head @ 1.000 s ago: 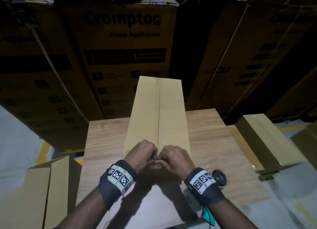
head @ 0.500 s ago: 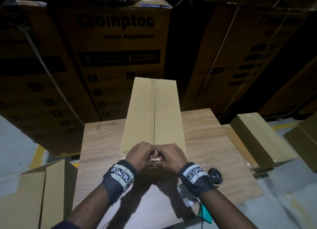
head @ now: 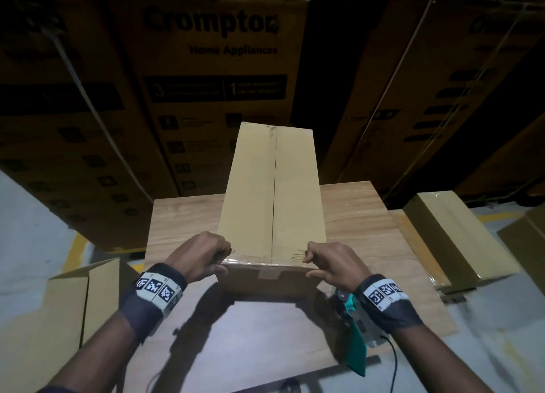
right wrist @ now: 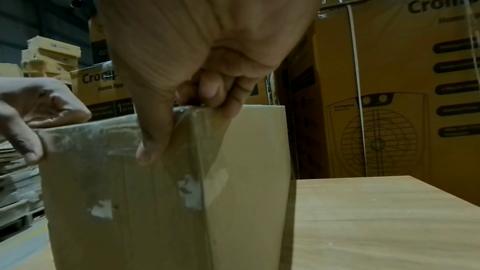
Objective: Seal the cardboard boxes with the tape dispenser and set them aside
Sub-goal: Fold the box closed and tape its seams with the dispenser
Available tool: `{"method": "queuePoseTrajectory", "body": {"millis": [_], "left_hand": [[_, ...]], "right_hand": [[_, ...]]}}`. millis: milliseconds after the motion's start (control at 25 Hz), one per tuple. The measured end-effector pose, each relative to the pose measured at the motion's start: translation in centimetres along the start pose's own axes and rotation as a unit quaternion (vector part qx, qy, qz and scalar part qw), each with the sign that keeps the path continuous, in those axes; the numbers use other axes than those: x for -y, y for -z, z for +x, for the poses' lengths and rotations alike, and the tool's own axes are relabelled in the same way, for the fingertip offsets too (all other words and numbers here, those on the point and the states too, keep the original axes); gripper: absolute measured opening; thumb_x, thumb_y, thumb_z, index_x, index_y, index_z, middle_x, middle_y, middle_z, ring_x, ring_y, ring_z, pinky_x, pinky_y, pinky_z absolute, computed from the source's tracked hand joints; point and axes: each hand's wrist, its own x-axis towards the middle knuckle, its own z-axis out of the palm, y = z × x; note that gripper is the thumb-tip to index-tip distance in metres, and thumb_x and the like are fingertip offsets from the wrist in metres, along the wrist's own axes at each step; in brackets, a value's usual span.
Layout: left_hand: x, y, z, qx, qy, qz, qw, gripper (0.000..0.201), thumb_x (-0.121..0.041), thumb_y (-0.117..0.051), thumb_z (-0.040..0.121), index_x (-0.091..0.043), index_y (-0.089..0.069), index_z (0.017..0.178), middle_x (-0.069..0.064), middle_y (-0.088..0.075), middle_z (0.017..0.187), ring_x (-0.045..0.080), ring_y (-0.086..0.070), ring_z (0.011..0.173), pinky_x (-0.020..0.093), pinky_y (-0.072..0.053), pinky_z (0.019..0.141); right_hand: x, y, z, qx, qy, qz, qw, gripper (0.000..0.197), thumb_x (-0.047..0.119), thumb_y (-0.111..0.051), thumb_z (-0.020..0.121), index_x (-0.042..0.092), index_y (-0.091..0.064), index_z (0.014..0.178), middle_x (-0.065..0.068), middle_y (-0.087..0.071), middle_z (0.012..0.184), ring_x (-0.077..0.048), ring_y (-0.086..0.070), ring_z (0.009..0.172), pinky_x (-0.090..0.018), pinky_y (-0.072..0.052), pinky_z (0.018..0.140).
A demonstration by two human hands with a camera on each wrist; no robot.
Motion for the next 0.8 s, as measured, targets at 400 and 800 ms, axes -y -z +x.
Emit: {"method": "queuePoseTrajectory", "body": {"millis": [400,800], "left_hand": [[1.5,-0.3,0.2,-0.004,0.012,-0.221,0.975,0.045,-0.039,-0.095,0.064,-0.017,-0.056,0.066,-0.005,-0.06,0.063,0.006,-0.053,0.058,0.023,-0.043,0.055],[-1.2,-2.0,1.6,-0.073,0.156,-0.487,0.856,0.069,-0.039,-0.054,0.104,-0.023,-0.016,0.16,0.001,-0.04,0.154,0.017,-0.043,0.132,0.041,-0.034,0.115]], "right_hand": [[-1.1,1.1,-0.5,0.027,-0.009,0.141,0.99,0.039,0.029,-0.09,0.076,0.036,-0.06,0.101,0.01,-0.066,0.093,-0.005,-0.061,0.084,-0.024,-0.054,0.072],[0.0,-4.0,1.6,-0.088,-0.214,0.502,0.833,0.11,0.08,-0.074,0.066,0.044,-0.021,0.156,0.009,-0.041,0.158,-0.016,-0.044,0.141,-0.049,-0.037,0.119]]}}
